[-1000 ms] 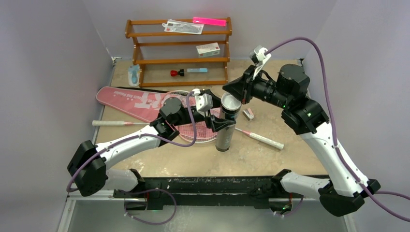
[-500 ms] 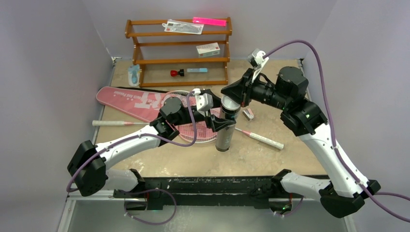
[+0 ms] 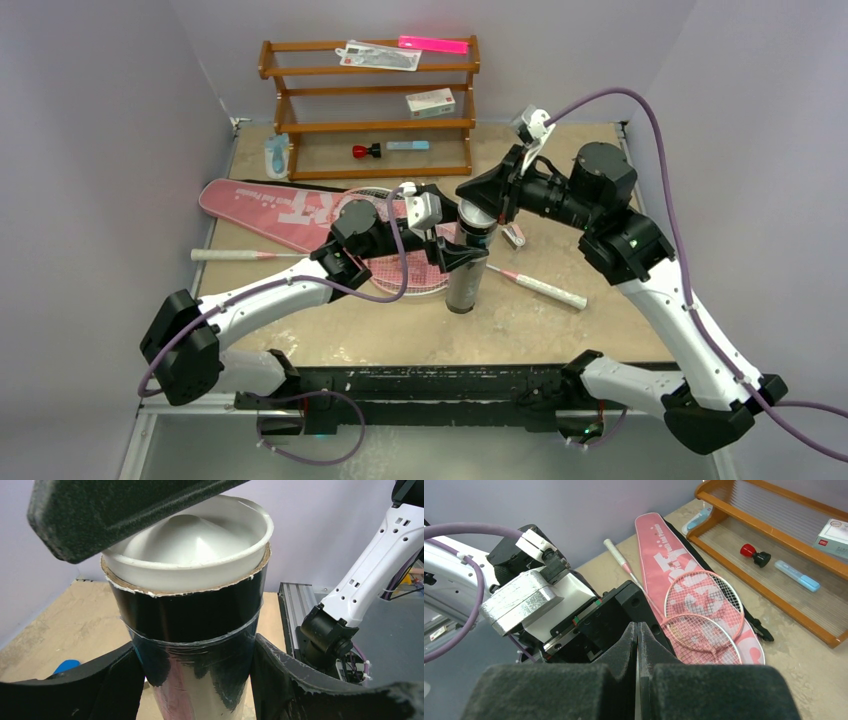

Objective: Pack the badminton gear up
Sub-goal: Close the lid on the shuttle tube.

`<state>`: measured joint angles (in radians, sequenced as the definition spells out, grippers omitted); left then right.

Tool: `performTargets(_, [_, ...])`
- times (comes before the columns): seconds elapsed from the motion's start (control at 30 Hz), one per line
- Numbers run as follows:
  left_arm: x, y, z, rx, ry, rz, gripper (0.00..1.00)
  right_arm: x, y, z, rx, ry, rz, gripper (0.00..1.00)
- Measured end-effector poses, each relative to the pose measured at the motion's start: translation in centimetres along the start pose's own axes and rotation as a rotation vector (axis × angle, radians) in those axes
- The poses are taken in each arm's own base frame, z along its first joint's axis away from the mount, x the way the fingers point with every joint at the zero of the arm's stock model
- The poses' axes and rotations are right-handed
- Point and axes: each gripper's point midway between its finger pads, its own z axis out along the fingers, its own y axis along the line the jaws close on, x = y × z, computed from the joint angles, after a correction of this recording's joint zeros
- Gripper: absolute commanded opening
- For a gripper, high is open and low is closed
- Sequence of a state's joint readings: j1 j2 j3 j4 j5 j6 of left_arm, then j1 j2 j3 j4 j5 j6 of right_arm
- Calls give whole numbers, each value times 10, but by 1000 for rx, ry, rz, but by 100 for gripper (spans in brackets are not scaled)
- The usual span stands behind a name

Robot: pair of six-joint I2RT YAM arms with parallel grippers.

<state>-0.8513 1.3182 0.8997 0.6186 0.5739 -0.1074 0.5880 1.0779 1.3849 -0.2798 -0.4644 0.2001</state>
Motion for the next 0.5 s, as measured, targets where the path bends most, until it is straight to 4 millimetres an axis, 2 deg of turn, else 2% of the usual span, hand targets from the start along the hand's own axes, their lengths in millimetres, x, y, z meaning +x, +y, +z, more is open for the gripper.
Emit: performTargets(0.5, [0,0,1,3,1,-1,52,2,0,0,0,-3,16,0])
